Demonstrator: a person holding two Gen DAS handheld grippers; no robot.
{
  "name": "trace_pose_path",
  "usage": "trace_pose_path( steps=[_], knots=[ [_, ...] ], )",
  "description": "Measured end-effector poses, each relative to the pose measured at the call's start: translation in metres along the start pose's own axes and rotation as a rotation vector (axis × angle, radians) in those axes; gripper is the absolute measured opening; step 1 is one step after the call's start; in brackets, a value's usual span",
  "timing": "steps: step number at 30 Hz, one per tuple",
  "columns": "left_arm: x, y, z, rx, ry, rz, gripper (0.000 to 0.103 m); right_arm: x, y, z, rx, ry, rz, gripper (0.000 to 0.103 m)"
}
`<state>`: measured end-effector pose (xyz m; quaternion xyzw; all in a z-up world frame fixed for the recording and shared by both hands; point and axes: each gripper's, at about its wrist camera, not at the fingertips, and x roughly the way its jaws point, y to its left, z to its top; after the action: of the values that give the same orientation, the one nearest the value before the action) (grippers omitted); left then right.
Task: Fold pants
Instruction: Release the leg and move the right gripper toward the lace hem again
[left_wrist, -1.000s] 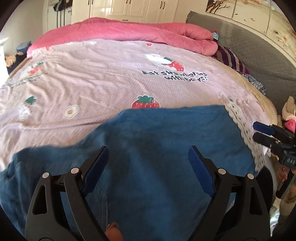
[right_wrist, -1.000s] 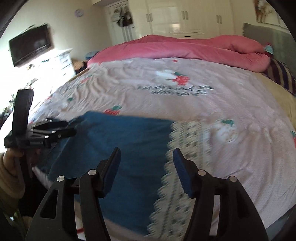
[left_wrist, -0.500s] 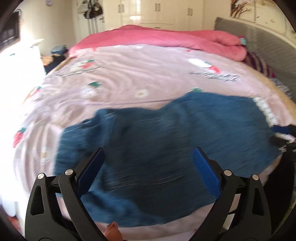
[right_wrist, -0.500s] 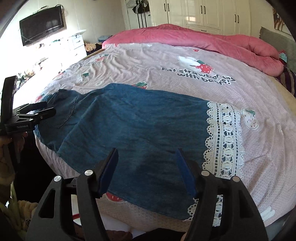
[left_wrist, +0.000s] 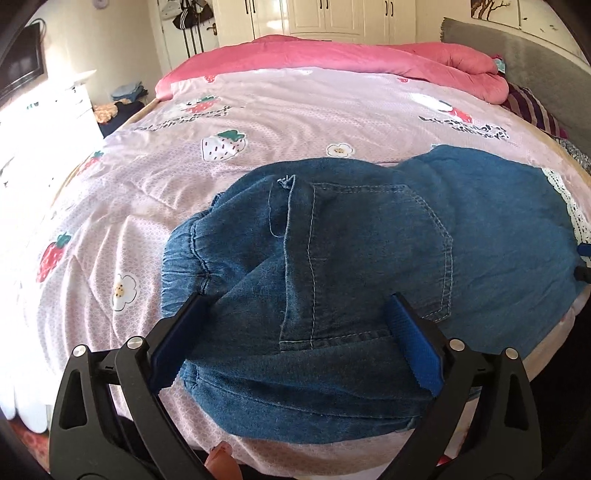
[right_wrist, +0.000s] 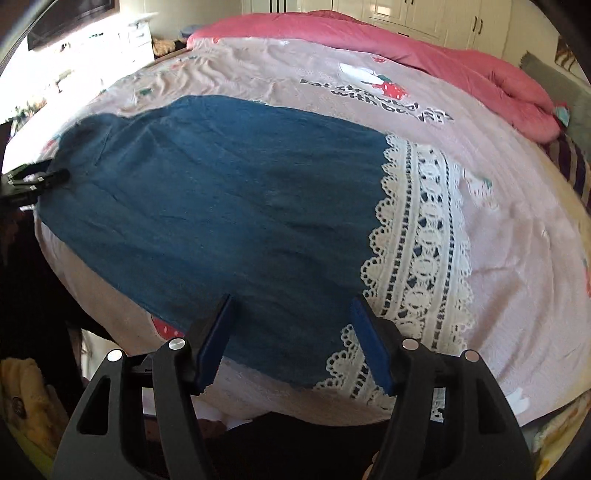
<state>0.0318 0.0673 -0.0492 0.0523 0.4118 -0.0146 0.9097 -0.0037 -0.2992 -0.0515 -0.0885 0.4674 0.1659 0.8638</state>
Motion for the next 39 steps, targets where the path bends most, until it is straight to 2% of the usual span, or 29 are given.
trace_pose_path(
  steps=[8, 12, 14, 20, 27, 39],
  knots=[
    [0.0, 0.0, 0.0, -0.004, -0.006, -0.004, 0.091, 0.004, 0.0, 0.001, 0.009, 0.005, -0.007, 0.064],
    [-0.003, -0.001, 0.001, -0.019, -0.012, -0.009, 0.091, 0.002, -0.004, 0.002, 0.058, -0.008, 0.021, 0.067],
    [-0.006, -0.001, 0.002, -0.028, -0.016, -0.017, 0.092, 0.0, -0.006, 0.004, 0.088, -0.013, 0.044, 0.072],
    [-0.025, -0.005, 0.011, -0.06, -0.046, -0.066, 0.093, -0.018, -0.01, 0.008, 0.154, -0.071, 0.084, 0.075],
    [-0.045, -0.022, 0.02, -0.041, -0.082, -0.092, 0.093, -0.037, -0.016, 0.012, 0.182, -0.136, 0.082, 0.079],
    [-0.059, -0.056, 0.033, -0.027, -0.091, -0.154, 0.093, -0.055, -0.035, 0.002, 0.226, -0.18, 0.062, 0.088]
  ],
)
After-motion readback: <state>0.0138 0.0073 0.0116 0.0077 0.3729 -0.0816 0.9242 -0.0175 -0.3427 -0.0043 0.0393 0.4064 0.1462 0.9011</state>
